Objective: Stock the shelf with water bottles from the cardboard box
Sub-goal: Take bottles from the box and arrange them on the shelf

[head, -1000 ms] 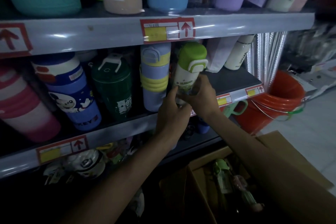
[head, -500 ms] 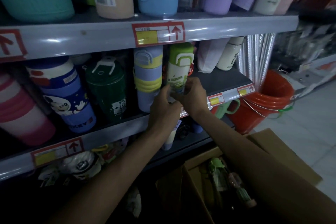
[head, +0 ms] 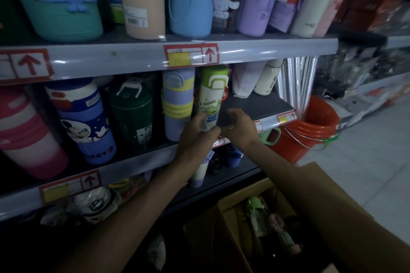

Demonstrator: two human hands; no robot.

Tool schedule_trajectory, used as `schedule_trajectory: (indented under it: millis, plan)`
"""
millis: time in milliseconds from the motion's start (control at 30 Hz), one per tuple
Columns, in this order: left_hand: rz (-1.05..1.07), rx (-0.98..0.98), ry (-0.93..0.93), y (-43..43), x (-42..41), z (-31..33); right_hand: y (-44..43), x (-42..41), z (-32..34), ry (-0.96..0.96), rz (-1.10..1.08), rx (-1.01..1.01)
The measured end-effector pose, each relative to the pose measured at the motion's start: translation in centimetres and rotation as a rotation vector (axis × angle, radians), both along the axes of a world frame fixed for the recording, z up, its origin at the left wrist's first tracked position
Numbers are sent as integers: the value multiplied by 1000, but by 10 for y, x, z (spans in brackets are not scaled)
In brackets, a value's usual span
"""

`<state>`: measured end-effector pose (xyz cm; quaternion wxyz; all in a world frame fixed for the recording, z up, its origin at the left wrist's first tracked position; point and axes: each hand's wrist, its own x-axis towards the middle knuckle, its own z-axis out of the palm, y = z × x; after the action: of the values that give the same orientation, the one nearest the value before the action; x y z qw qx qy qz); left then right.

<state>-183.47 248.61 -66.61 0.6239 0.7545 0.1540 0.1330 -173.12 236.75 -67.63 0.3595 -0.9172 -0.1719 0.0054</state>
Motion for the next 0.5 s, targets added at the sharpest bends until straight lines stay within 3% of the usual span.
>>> schedule_trajectory:
  millis: [333,500]
  plan:
    - [-135,218,74,-29,-22,-12,-104,-33,12,49,27,-224]
    - [-263,603,19,-68,-35,-29,-181,-40,-25,55,11,-406]
